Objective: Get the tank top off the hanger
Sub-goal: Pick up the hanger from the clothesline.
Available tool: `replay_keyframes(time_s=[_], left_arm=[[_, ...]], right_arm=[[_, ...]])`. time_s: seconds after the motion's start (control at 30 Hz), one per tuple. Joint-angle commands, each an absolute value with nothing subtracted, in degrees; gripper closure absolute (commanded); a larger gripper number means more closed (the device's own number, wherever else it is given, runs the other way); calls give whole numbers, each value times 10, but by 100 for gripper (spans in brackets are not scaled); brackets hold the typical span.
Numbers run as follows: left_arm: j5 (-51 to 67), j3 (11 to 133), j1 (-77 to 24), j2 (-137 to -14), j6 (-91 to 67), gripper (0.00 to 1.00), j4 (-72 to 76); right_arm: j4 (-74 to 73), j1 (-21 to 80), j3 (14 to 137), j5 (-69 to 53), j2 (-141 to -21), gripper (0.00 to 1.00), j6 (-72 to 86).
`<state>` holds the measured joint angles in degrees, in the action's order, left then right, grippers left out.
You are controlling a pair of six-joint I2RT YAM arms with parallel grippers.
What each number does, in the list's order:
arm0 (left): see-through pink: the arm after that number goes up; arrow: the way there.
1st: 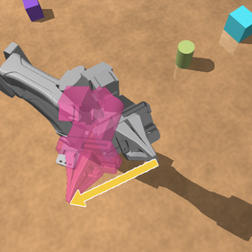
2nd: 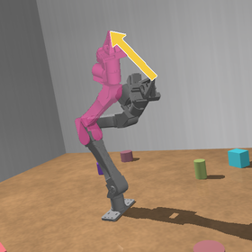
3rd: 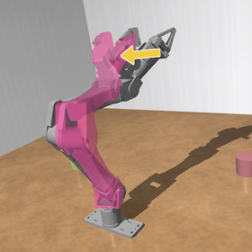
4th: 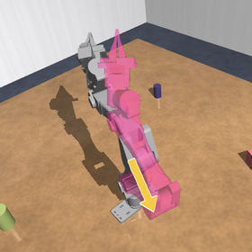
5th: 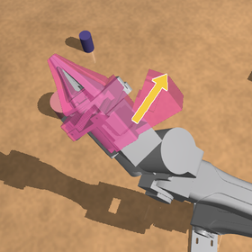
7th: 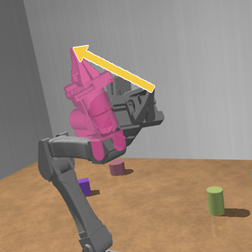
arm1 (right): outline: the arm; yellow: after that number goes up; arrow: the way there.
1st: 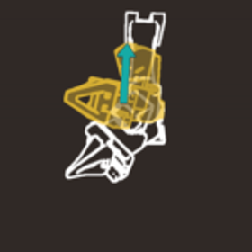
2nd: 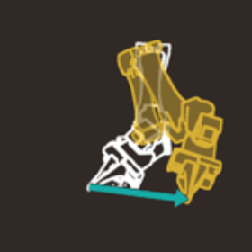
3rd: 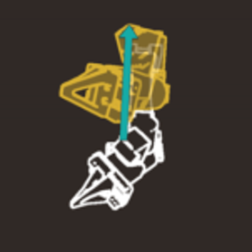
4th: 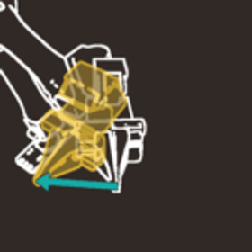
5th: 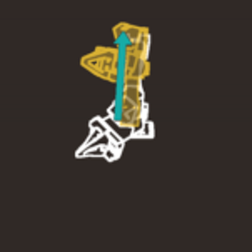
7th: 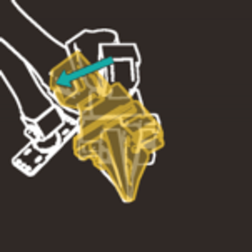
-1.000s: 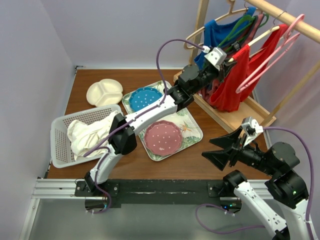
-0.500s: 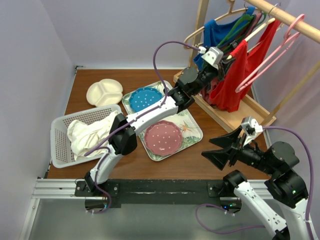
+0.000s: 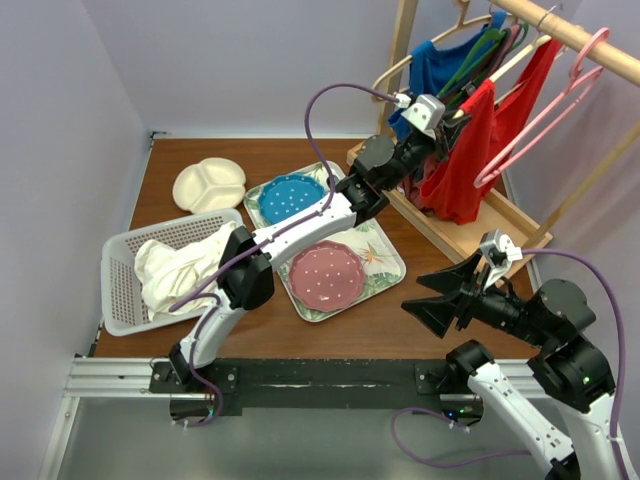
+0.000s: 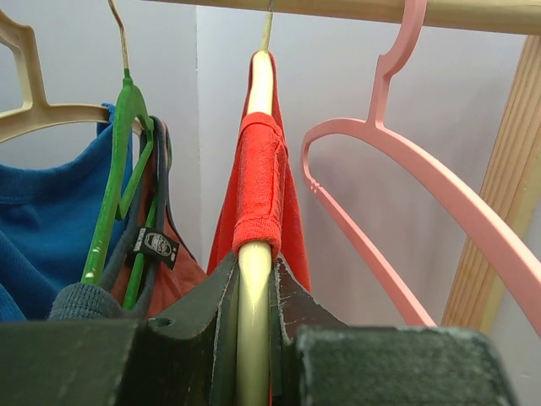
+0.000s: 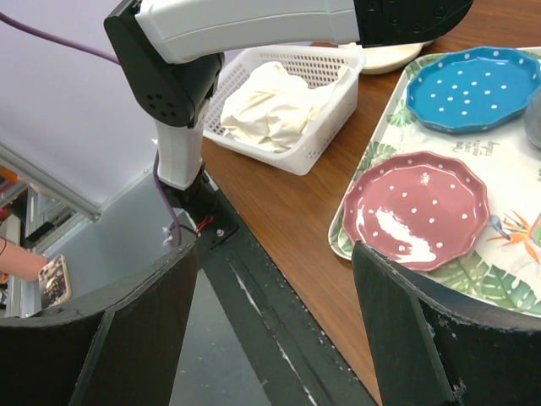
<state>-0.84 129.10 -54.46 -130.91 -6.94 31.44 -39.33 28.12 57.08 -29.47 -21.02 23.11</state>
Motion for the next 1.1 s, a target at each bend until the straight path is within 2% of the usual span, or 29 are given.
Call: replay_keyframes(time_s=[0.0, 0.53, 1.07], left_arm=[[14, 1344, -546, -1270, -72, 100, 437], [18, 1274, -546, -1217, -61, 100, 466], [3, 1064, -545, -1094, -25, 100, 497]], right_arm=[[-374, 281, 580, -293, -218, 23, 240], [-371, 281, 571, -289, -211, 23, 253], [-348, 281, 576, -283, -230, 23, 259]])
